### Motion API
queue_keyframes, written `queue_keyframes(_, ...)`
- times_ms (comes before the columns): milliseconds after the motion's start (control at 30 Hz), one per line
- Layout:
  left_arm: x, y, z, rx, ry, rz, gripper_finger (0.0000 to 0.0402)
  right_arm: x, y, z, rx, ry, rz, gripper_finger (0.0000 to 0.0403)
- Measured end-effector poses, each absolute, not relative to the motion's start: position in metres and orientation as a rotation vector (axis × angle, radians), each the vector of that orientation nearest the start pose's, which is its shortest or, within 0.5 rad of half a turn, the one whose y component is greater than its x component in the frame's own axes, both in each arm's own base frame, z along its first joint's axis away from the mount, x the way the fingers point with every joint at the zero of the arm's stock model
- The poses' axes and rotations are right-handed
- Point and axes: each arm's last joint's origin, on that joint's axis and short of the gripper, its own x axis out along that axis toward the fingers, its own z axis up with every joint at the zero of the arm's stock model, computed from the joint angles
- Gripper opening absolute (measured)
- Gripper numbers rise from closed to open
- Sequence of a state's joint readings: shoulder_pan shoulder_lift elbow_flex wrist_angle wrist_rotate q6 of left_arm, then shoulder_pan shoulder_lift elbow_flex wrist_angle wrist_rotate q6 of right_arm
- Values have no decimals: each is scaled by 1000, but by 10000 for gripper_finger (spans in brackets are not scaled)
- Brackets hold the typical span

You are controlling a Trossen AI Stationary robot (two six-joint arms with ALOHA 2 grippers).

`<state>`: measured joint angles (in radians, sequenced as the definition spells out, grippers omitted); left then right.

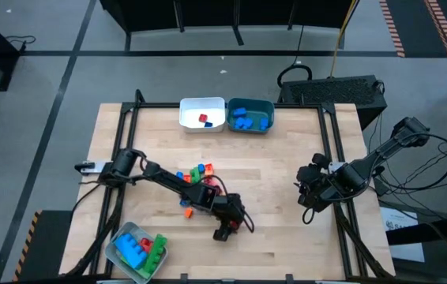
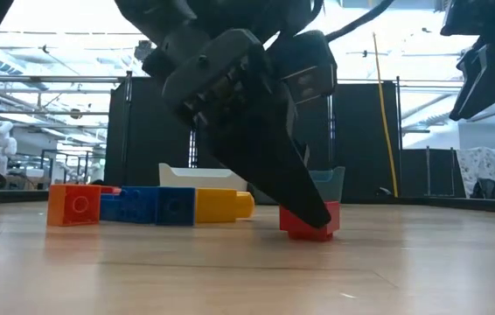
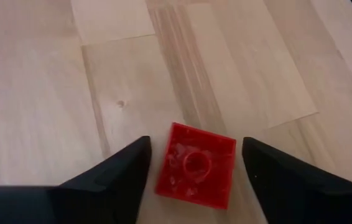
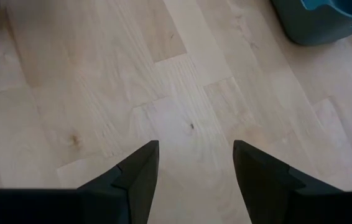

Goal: Sort blocks by size
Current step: Put the red cube 4 stud game piece into the white bin

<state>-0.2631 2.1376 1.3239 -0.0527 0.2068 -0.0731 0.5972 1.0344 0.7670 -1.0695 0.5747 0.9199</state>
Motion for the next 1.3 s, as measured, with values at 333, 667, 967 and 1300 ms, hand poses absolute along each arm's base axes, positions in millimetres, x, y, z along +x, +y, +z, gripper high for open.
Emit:
queue_keyframes(333,419,-116,115,-58,892,-425,139,140,76,234,96,978,-471,192)
queue_keyframes(667,410,-90,189,65,793,-270,139,140,76,234,99,976,-469,192)
queue_keyframes(967,365,-8,276,280,750,397,139,140,76,234,98,973,-471,192)
queue_keyframes(1300,311,129,227,26,900,759,139,140,76,234,90,975,-469,192)
